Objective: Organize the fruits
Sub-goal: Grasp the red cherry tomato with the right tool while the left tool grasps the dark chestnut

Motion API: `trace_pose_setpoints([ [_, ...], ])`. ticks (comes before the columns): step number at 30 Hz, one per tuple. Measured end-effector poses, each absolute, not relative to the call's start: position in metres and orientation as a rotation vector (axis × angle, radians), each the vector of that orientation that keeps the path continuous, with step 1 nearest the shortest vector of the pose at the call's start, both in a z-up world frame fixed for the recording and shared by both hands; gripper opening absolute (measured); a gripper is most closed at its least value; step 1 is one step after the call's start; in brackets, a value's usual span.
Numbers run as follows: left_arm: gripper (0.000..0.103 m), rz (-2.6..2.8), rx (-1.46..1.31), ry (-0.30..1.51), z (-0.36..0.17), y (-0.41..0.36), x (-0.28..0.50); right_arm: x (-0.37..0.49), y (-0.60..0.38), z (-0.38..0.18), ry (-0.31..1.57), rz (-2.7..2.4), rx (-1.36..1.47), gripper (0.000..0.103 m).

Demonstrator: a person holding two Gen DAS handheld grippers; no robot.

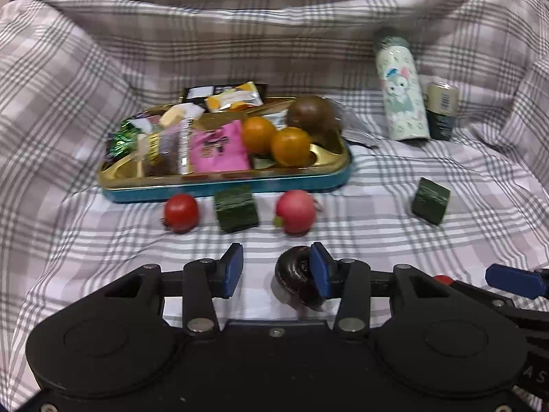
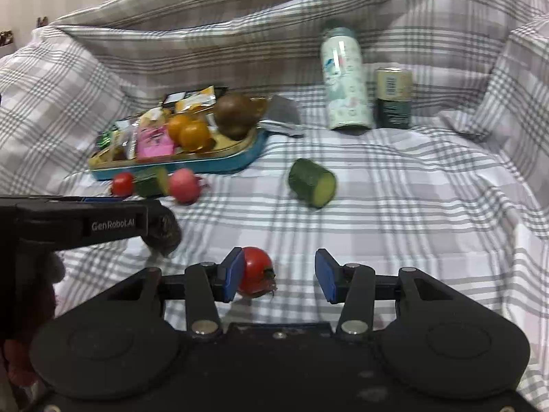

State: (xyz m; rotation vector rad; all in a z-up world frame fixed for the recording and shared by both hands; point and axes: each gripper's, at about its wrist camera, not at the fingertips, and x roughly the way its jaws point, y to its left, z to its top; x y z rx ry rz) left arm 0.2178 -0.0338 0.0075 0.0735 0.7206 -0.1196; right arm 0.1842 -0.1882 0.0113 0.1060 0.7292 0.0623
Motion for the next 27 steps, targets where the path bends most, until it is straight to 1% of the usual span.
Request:
trace_pose_setpoints([
  [5,0.048,-0.117,0.065,0.706,0.005,-0.021,0.216,0.186,-0.181,0.009,0.737,0.072,0.082,0.048],
  [14,0.049,-0.138,-0.036,0.721,0.002,-0.003,0.218,0.19,-0.175,0.005,0.762,0.068,0.037,0.048],
  [20,0.049,-0.226,-0.035,0.675,0.009,-0.007,0.209,0.201,-0.171,0.001,0.784,0.064,0.022,0.048],
  [25,0.05,-0.257,0.034,0.665,0.007,-0.019,0.204,0.204,-0.168,-0.004,0.8,0.076,0.018,0.048],
  [27,0.05,-0.252,0.058,0.67,0.004,-0.022,0.204,0.201,-0.166,-0.006,0.794,0.076,-0.002,0.046],
])
